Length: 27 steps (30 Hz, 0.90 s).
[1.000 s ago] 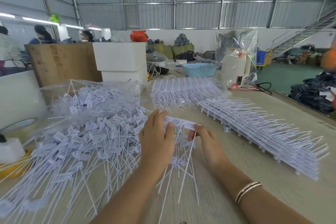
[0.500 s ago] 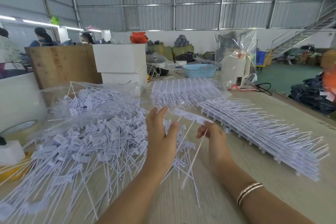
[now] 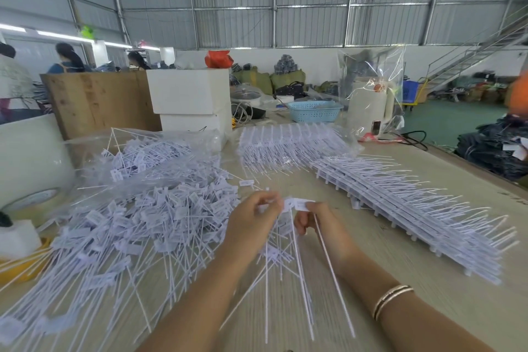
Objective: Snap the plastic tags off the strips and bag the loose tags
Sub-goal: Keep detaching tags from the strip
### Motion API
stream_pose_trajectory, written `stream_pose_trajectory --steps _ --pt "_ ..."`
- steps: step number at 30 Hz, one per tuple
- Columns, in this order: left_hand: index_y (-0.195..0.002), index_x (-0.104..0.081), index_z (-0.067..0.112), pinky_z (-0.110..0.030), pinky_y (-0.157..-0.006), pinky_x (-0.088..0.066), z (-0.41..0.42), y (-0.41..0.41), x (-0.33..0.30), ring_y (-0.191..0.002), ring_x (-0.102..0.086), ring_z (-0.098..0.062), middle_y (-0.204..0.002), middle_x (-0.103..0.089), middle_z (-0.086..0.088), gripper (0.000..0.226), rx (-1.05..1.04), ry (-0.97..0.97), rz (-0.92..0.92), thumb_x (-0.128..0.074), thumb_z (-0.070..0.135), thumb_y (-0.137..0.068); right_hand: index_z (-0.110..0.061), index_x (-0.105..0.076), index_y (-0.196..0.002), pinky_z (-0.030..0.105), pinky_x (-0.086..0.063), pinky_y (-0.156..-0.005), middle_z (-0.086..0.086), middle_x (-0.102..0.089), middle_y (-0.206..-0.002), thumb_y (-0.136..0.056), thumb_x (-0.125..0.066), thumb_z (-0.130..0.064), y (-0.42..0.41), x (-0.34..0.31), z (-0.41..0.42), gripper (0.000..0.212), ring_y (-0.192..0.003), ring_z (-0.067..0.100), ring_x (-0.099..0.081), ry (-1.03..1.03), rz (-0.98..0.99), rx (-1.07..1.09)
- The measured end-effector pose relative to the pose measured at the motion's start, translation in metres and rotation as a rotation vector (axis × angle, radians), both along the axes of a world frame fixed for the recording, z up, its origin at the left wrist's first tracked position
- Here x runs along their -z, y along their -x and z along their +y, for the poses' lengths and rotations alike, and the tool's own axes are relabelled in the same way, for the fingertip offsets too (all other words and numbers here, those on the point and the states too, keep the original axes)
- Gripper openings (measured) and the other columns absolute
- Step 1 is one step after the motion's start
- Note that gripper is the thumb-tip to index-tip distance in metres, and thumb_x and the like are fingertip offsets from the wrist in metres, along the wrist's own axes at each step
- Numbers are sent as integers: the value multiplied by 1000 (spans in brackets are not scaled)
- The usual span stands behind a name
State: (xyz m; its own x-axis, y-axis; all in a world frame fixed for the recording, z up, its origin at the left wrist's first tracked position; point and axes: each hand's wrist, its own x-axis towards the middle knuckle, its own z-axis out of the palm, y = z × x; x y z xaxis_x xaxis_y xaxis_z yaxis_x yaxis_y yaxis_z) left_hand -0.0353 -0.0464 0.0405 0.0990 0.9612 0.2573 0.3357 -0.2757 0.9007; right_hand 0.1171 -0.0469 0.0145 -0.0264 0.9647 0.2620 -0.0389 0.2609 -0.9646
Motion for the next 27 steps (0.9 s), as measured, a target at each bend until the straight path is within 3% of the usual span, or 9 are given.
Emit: stream_pose_trajectory --steps 2,4,7,10,13,19,22,25,27 --pt "-91 -66 33 -17 -70 -38 2 4 4 -87 -55 0 -98 -60 13 20 -118 -180 265 -53 48 -89 -22 -50 -50 26 -40 -68 2 -51 -58 -95 -42 -20 0 -2 -2 46 -59 14 -47 -20 -61 62" --pt "-88 -68 27 -24 -76 -34 2 6 5 -86 -51 -5 -93 -54 13 32 -220 -341 474 -47 51 -90 -18 -51 -52 21 -39 -65 1 -51 -58 -94 -43 -17 -1 -4 -3 43 -58 12 -46 -32 -120 106" --pt "-82 -62 25 -29 -85 -28 -1 0 7 -83 -47 -7 -83 -51 13 38 -232 -422 641 -37 52 -94 -12 -53 -57 14 -40 -60 -1 -52 -57 -95 -43 -18 3 -4 -6 39 -56 8 -47 -20 -183 80" --pt "-65 -45 26 -36 -85 -38 -2 -3 7 -57 -43 -4 -58 -44 9 36 -187 -391 557 -39 45 -95 -6 -55 -63 13 -40 -59 1 -52 -59 -96 -41 -14 9 -4 -6 37 -57 9 -48 -26 -187 15" --pt "-60 -33 28 -35 -85 -38 -3 -1 4 -50 -36 0 -52 -38 10 40 -197 -381 593 -39 45 -96 7 -56 -79 19 -41 -63 6 -51 -68 -96 -43 -9 8 -2 -6 27 -62 11 -48 -66 -197 -46" --pt "-55 -36 25 -37 -73 -41 -4 0 4 -45 -40 -8 -44 -38 7 45 -129 -367 494 -42 41 -97 0 -57 -75 20 -39 -63 7 -47 -68 -91 -58 -12 6 -4 -9 21 -62 9 -44 -100 -157 -145" --pt "-59 -42 22 -32 -63 -34 -3 2 5 -46 -43 -14 -44 -39 6 42 -50 -400 477 -39 37 -98 -3 -58 -74 17 -41 -63 8 -48 -66 -84 -61 -18 5 -8 -13 19 -60 9 -46 -87 -100 -209" --pt "-66 -44 20 -30 -57 -31 1 4 6 -46 -40 -11 -48 -40 6 38 14 -394 504 -35 36 -99 0 -59 -79 20 -39 -64 16 -48 -72 -90 -57 -3 6 -10 -15 12 -63 14 -44 -80 -78 -204" --pt "-65 -45 18 -26 -52 -30 2 4 8 -45 -36 -8 -50 -39 7 39 28 -309 392 -36 34 -100 -2 -60 -76 19 -39 -62 14 -49 -68 -91 -53 2 8 -10 -15 17 -61 12 -45 -88 -99 -164"
